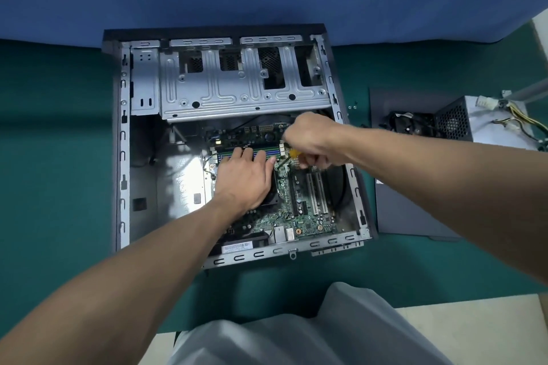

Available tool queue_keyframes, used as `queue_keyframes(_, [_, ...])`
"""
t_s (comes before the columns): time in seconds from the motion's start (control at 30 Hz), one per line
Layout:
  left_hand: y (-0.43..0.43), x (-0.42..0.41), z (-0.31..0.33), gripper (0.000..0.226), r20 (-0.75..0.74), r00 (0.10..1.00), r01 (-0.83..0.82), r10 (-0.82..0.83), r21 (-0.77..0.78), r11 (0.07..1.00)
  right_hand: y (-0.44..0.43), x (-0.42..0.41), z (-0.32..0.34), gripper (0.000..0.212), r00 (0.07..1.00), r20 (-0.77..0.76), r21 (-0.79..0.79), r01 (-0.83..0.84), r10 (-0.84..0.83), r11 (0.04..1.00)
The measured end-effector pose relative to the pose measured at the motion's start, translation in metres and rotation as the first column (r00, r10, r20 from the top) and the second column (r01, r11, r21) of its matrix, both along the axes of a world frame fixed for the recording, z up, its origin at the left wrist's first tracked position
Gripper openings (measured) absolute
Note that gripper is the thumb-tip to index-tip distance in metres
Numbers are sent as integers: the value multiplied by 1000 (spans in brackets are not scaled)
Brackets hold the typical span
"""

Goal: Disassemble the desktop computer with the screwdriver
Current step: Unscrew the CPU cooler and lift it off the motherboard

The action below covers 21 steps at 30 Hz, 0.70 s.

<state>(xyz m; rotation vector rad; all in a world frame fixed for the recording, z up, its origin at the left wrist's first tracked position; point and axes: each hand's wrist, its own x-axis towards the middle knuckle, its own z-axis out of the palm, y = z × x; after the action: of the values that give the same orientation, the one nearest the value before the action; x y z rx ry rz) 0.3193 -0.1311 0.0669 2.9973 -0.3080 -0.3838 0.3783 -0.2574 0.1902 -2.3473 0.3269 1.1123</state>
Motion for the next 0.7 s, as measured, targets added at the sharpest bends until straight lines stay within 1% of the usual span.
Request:
queue_keyframes(0.03, [0,0,-1,56,2,1000,0,0,0,1000,0,2,0,23,993,-93,-26,76,-78,997])
queue_keyframes(0.07, [-1,1,-1,56,-1,1000,-1,1,-1,1000,1,3,2,22,988,-141,-58,62,-69,996])
queue_keyframes(0.1, [-1,1,-2,56,-2,1000,-2,2,-4,1000,2,3,3,22,991,-136,-86,-11,-1,996])
queue_keyframes(0.13, [-1,1,-2,57,3,1000,-3,3,-6,1000,3,3,3,24,990,-79,-120,-128,120,984])
queue_keyframes(0.17, [-1,1,-3,58,9,1000,-3,4,-10,1000,5,1,3,28,965,-6,-167,-259,261,951])
queue_keyframes(0.2, [-1,1,-2,59,10,1000,-4,4,-15,1000,9,-2,6,30,914,46,-226,-385,404,895])
queue_keyframes(0.23, [-2,1,-2,59,9,1000,-4,4,-18,1000,11,-4,8,29,855,82,-279,-473,512,836])
queue_keyframes(0.27, [-2,1,-1,60,8,1000,0,1,-18,1000,11,-5,8,28,804,110,-319,-529,585,786])
queue_keyframes(0.3, [-2,1,-1,61,5,1000,3,-3,-16,1000,12,-5,9,26,736,116,-354,-598,668,720])
queue_keyframes(0.33, [-2,2,0,61,1,1000,3,-3,-17,1000,13,-6,11,25,641,136,-388,-667,755,636])
queue_keyframes(0.37, [-2,2,-1,61,-3,1000,2,-2,-20,1000,15,-7,13,26,558,169,-410,-710,813,573])
queue_keyframes(0.4, [-2,2,-1,61,-7,1000,0,0,-23,1000,15,-5,13,28,454,180,-429,-762,872,485])
queue_keyframes(0.43, [-2,2,-2,60,-7,1000,-3,2,-29,1000,16,-3,16,30,399,172,-441,-786,900,433])
queue_keyframes(0.47, [-2,2,-2,60,-3,1000,-6,6,-34,999,16,0,17,32,375,158,-442,-800,913,405])
queue_keyframes(0.5, [-2,2,-3,60,3,1000,-8,8,-34,999,15,4,16,34,423,171,-402,-794,890,456])
queue_keyframes(0.53, [-1,2,-3,59,7,1000,-7,7,-29,1000,14,6,12,35,492,192,-338,-779,849,528])
queue_keyframes(0.57, [-1,2,-4,58,4,1000,-5,5,-23,1000,14,6,9,37,605,207,-263,-723,769,639])
queue_keyframes(0.6, [-1,2,-5,58,-1,1000,-6,6,-27,1000,14,5,6,37,721,228,-195,-624,654,757])
queue_keyframes(0.63, [-1,2,-6,58,2,1000,-14,14,-39,999,15,3,4,35,848,219,-123,-466,482,876])
queue_keyframes(0.67, [-1,2,-6,59,10,1000,-24,24,-48,999,16,3,3,31,947,159,-65,-271,278,960])
queue_keyframes(0.7, [-1,2,-6,59,16,999,-29,29,-49,998,17,4,2,27,993,65,-42,-91,93,995])
